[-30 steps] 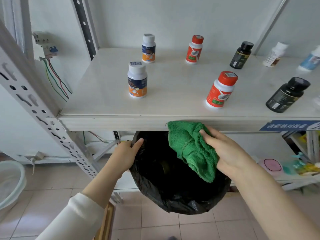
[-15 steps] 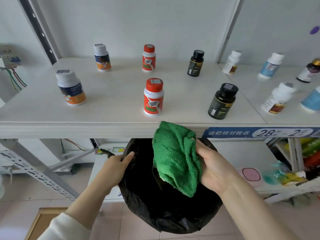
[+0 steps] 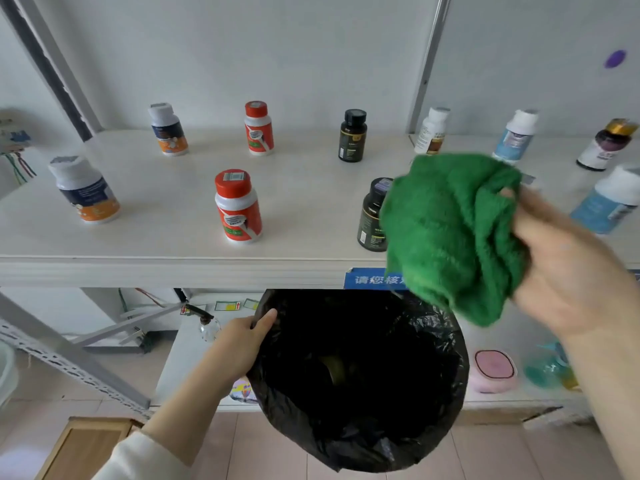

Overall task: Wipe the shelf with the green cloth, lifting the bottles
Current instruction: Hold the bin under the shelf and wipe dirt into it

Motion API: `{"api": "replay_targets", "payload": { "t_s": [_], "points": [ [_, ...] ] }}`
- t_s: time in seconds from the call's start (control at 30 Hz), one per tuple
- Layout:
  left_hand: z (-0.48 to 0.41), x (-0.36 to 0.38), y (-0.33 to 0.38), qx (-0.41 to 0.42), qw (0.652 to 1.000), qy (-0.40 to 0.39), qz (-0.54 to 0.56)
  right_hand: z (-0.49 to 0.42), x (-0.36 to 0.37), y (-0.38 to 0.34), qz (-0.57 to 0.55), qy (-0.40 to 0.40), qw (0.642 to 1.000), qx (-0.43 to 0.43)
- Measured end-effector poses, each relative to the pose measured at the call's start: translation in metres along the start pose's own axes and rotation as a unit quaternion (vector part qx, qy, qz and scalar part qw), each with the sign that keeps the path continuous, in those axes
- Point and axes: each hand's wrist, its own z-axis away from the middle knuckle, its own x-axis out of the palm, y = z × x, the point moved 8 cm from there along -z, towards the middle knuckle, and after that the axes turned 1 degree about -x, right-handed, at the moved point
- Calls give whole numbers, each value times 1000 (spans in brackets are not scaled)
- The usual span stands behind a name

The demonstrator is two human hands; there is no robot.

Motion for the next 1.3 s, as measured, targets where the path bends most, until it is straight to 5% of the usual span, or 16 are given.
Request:
{"api": "replay_targets", "payload": {
  "t_s": [0.17,0.3,0.47,0.7,0.87,1.03,1.3],
  "points": [
    [-1,14,18,26,999,-23,6,-47,-14,-57,167,89,974,-124],
    [-3,24,20,14,999,-31,4,-117,-22,-68,401,177,883,-169],
    [-9,34,22,10,999,-35,-3,-191,-28,7,635,77,769,-23],
    [0,41,35,-10,999,50,-16,-234,-49,81,659,-64,737,136],
    [7,46,40,-15,997,71,10,-238,-37,100,717,-139,679,76],
    [7,51,43,-12,997,67,28,-227,-36,93,727,-97,679,-25],
    [-1,58,32,-3,999,21,30,-192,-39,97,737,-139,661,-7]
  ]
}}
